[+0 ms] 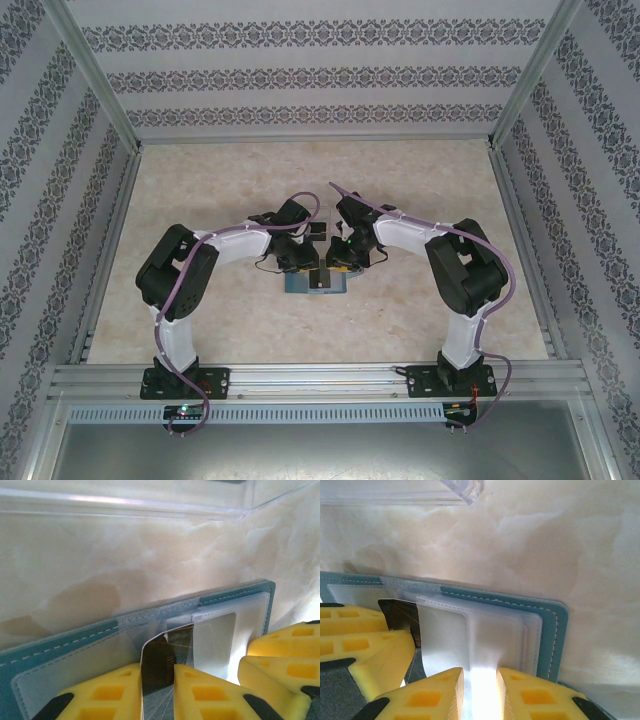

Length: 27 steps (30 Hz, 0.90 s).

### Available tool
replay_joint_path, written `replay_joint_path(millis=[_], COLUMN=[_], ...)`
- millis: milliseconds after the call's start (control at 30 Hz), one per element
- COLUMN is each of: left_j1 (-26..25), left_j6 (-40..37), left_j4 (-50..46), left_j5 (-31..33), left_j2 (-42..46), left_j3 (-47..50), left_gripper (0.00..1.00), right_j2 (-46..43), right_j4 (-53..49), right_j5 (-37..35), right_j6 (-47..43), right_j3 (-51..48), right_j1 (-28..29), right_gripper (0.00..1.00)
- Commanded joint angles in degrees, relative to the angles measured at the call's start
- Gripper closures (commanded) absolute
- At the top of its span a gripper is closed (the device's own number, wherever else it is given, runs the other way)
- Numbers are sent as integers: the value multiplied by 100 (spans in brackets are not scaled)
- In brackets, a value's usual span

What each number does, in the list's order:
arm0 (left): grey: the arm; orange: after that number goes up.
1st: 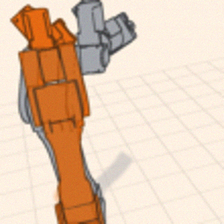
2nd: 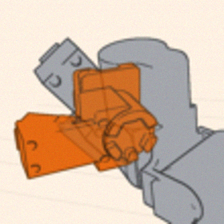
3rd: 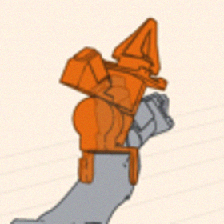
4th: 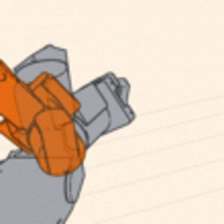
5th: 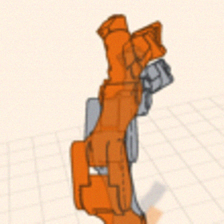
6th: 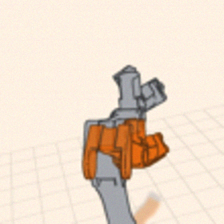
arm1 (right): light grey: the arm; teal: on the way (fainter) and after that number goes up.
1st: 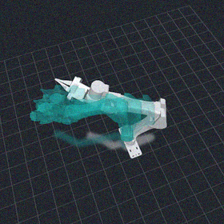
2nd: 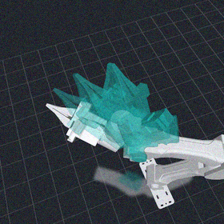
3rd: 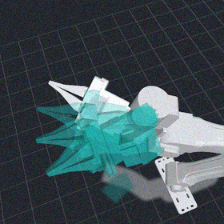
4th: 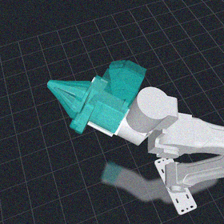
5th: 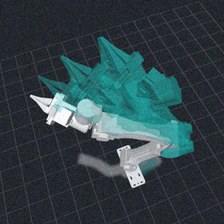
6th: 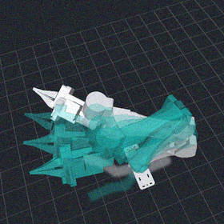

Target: Take the credit cards out of the card holder

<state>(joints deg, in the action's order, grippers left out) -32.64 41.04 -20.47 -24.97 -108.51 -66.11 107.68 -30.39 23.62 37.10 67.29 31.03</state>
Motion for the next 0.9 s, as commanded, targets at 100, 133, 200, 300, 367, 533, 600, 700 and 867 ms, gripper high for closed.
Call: replay_joint_path(millis=[100,133,200,300,367,533,600,700,867], left_j1=[65,64,65,65,65,64,65,65,61], left_j6=[19,12,-14,-117,-188,-350,-393,-492,-629], left_j4=[52,27,-30,-222,-350,-610,-687,-856,-1223], left_j5=[70,80,109,218,340,456,495,580,803], left_j2=[232,247,286,353,435,536,567,619,683], left_j3=[142,141,133,93,88,57,47,3,-162], left_gripper=[86,87,87,89,90,94,94,94,94], right_j2=[86,87,87,104,113,131,130,122,121], right_j4=[-284,-283,-298,-336,-352,-354,-362,-379,-389], right_j5=[-235,-243,-265,-316,-323,-323,-323,-331,-340], right_j6=[-118,-116,-131,-162,-176,-185,-183,-194,-203], right_j3=[-15,-18,-22,-5,3,21,31,43,31], right_j1=[52,53,48,52,44,44,44,44,35], right_gripper=[74,74,74,74,74,74,74,75,74])
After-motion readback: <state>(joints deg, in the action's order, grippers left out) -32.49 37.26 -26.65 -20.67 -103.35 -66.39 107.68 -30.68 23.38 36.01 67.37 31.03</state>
